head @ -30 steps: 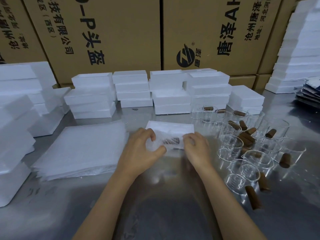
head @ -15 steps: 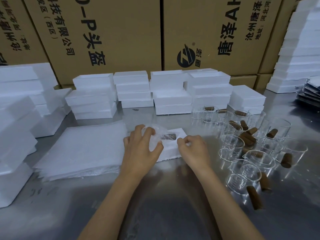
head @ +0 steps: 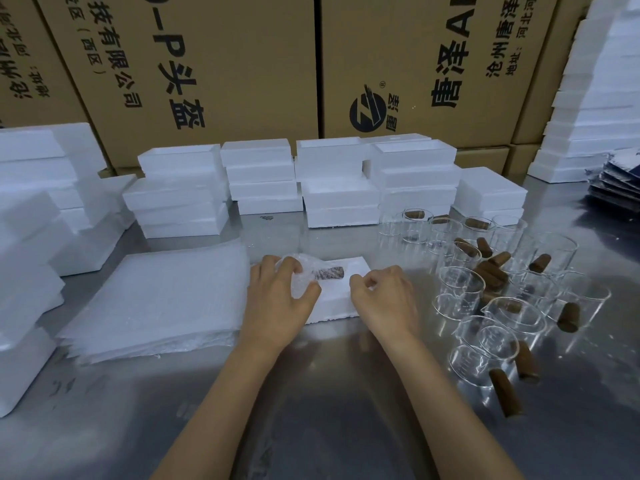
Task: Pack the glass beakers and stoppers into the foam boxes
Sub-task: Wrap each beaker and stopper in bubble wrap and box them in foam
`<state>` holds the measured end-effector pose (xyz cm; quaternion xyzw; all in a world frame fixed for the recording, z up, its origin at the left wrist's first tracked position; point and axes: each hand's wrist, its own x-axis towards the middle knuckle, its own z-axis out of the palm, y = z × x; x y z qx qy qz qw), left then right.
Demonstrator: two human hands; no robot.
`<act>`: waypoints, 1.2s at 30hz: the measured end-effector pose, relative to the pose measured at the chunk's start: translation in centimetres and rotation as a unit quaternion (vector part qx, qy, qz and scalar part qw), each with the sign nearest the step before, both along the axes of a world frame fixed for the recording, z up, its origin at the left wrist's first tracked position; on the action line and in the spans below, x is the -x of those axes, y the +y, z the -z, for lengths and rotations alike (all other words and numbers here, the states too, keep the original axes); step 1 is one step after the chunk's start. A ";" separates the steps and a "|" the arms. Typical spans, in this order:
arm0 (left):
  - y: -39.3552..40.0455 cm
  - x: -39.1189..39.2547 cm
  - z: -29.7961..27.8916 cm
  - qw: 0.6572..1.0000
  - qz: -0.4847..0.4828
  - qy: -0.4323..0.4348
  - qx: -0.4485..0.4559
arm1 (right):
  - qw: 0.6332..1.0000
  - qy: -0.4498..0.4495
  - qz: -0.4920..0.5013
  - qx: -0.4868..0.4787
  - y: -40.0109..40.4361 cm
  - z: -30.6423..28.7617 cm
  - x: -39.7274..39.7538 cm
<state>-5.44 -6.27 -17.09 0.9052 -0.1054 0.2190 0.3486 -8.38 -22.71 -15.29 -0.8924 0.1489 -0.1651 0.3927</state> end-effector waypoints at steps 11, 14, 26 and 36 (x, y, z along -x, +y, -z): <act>-0.2 -4.7 -3.9 0.993 -0.026 -0.023 0.116 | 0.987 -0.073 0.020 -0.139 -0.5 1.3 -2.4; -1.5 -9.6 -6.2 0.999 -0.022 0.028 0.041 | 0.987 -0.069 0.017 -0.141 -0.7 1.6 -2.8; -6.4 -19.4 -6.3 0.988 -0.031 0.133 -0.068 | 0.992 -0.074 0.012 -0.104 -1.0 1.7 -3.1; -2.9 -11.2 -9.2 0.986 -0.022 -0.029 0.165 | 0.992 -0.077 0.007 -0.098 -0.8 1.4 -2.9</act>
